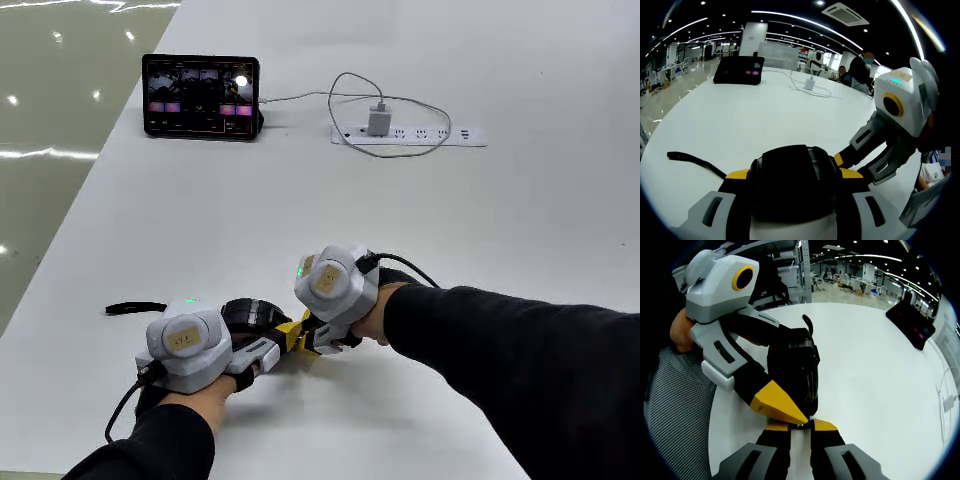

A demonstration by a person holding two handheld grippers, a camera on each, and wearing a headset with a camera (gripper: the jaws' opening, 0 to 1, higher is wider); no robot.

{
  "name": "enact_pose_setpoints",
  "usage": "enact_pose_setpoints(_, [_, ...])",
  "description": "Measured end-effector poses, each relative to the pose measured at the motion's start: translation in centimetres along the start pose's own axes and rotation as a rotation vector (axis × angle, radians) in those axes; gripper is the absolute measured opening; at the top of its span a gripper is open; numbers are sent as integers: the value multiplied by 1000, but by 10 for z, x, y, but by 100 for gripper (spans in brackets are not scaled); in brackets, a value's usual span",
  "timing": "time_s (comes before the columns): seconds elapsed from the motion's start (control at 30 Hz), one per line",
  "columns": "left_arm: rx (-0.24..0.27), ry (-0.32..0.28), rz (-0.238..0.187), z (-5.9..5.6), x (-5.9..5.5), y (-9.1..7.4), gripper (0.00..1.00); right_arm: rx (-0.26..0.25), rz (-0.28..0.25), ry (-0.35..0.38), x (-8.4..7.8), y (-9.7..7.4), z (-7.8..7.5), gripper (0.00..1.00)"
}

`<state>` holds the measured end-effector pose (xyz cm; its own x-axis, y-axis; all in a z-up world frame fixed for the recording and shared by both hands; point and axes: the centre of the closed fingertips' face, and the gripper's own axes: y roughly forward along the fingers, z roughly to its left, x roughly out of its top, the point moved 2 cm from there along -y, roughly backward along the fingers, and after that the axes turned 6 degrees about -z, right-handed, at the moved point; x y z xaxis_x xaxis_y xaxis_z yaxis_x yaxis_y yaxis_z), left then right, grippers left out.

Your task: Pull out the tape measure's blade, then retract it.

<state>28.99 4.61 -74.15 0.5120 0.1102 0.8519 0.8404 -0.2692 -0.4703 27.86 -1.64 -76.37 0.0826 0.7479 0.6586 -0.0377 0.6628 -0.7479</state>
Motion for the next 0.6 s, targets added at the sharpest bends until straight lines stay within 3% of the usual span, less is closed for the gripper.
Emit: enact_pose_setpoints(0.6, [3,3,-4,-1,0,0,64,-9,-13,-20,1,1,1,12])
